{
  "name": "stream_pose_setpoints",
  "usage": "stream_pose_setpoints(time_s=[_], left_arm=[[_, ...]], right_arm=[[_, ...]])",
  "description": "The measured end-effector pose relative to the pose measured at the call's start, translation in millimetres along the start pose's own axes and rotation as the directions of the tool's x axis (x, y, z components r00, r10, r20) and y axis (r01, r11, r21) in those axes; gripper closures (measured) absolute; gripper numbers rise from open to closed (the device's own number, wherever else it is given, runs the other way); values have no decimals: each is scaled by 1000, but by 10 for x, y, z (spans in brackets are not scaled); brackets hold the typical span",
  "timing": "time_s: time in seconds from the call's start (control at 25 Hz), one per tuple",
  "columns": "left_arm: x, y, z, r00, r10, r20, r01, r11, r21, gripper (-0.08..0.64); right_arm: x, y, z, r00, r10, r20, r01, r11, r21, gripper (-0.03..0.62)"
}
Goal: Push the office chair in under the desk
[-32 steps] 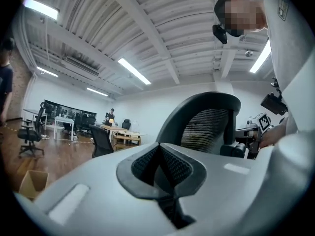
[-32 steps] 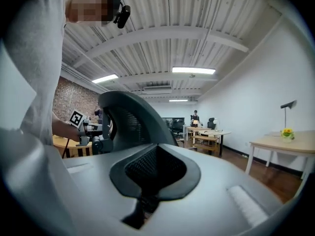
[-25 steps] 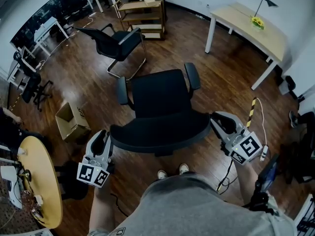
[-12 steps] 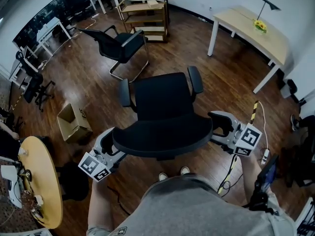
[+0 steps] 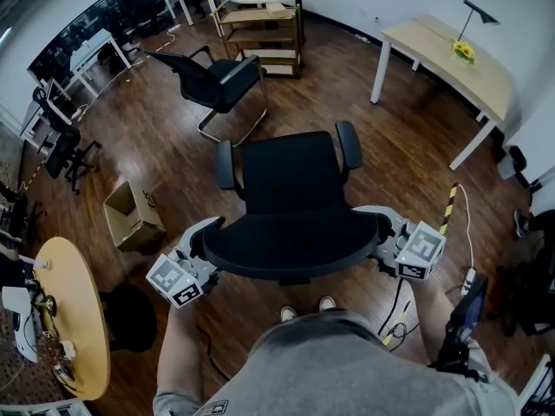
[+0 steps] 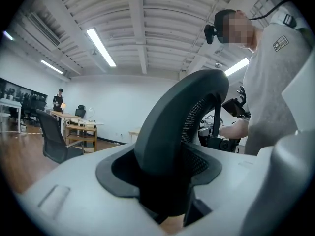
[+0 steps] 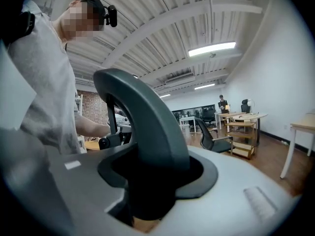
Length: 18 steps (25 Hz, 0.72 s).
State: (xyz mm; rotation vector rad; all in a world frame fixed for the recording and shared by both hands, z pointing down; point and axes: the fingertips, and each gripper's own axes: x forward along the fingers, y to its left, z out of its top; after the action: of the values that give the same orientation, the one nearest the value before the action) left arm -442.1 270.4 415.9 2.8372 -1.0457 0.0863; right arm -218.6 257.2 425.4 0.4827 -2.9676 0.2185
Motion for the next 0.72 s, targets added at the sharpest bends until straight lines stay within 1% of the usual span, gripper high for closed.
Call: stream_pose_setpoints(time_s=[0.24, 0.4, 0.56, 0.72], left_arm=[[-17, 29, 15, 1000, 19, -8, -19, 1000, -6, 316], [-64, 90, 28, 1000, 10, -4, -10, 1000, -3, 318], [-136, 189, 38, 999, -37, -3, 37, 999, -2, 321], [-250, 384, 60, 994, -111, 2, 111, 994, -3, 325]], right_arm=[[20, 38, 15, 1000, -11, -10, 11, 1000, 14, 380], [83, 68, 37, 1000, -26, -6, 26, 1000, 11, 382], [188, 142, 28, 998, -59, -8, 59, 998, 27, 383], [363, 261, 55, 993, -122, 3, 122, 992, 36, 383]])
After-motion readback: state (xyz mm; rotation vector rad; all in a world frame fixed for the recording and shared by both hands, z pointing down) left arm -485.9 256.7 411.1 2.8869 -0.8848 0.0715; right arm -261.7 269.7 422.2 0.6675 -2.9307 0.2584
